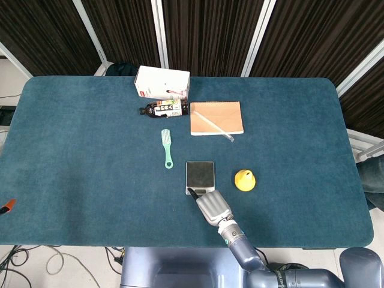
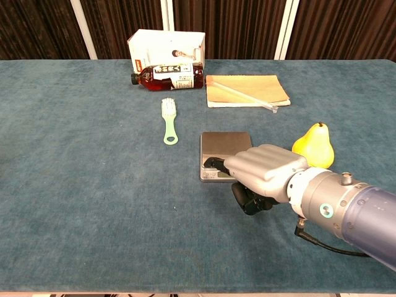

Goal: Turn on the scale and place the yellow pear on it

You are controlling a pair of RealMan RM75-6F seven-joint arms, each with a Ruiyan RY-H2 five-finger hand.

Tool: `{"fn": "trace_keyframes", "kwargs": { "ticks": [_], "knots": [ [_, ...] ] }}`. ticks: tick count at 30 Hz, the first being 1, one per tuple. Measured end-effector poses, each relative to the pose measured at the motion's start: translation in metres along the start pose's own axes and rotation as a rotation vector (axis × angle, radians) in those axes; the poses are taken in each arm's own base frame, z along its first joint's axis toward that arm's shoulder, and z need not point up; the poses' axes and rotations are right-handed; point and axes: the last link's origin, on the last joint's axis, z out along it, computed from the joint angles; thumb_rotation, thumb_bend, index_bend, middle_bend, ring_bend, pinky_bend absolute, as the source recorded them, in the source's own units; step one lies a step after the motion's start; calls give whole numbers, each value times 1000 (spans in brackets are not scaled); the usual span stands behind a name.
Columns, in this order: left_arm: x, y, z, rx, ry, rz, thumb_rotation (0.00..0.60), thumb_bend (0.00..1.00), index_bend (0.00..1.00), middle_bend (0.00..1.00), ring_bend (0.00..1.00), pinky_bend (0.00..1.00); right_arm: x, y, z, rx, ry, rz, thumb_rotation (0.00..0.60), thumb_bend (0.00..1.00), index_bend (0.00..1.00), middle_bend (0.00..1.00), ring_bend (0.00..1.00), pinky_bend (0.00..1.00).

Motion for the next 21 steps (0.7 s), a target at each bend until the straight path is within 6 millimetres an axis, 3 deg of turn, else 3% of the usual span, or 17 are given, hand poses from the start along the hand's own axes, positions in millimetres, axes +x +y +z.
{"fn": "trace_keyframes", "kwargs": {
  "ticks": [21],
  "knots": [
    [0,1,0,-1,1,6,600,0,34,0,0,0,-7,-5,-2,8,-9,6,600,905,3,838,896,1000]
  ]
}}
